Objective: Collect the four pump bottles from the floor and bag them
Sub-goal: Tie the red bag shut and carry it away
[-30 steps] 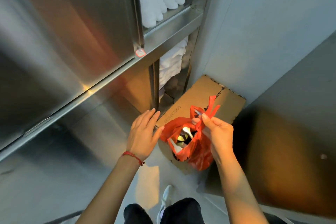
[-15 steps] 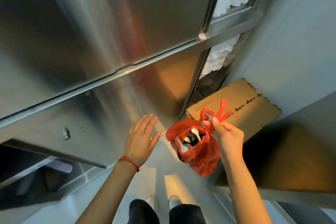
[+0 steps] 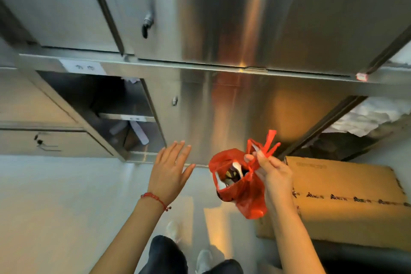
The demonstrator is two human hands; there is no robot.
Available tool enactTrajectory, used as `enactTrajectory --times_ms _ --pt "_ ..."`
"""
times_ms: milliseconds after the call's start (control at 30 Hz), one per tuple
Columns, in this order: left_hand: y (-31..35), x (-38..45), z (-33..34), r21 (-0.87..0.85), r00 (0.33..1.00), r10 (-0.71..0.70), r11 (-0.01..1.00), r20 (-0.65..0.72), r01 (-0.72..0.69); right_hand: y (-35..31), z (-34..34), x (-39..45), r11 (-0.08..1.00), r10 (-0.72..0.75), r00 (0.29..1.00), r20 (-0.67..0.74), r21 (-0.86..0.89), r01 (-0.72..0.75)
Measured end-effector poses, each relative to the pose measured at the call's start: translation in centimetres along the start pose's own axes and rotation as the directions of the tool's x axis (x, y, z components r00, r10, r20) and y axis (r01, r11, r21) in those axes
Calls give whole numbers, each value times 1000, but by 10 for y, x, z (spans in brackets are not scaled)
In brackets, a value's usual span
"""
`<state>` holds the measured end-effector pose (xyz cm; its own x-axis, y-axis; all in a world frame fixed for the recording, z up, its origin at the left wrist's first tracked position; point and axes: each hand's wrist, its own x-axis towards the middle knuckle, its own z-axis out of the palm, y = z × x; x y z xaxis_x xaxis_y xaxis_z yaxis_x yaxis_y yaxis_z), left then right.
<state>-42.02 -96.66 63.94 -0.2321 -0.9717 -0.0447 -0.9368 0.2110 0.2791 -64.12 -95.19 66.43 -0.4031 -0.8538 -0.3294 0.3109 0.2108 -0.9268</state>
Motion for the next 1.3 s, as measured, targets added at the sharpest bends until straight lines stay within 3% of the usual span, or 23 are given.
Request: enactTrajectory --times_ms 200,500,900,1100,1300 --pt "-49 -63 -15 -7 967 -234 972 -103 235 11 54 -24 996 -6 982 191 -89 23" --pt "-138 -165 -50 -75 842 -514 858 -167 509 58 167 -89 976 111 890 441 -218 -14" --pt "-284 -320 -85 -170 555 -795 599 -245 782 130 344 -209 917 190 683 706 -376 133" --pt "-344 -348 -100 -204 413 -874 466 -255 861 156 436 -251 920 257 570 780 -379 104" --pt "-421 -338 -113 -219 316 -920 366 -233 904 192 537 -265 920 358 447 820 -391 -22"
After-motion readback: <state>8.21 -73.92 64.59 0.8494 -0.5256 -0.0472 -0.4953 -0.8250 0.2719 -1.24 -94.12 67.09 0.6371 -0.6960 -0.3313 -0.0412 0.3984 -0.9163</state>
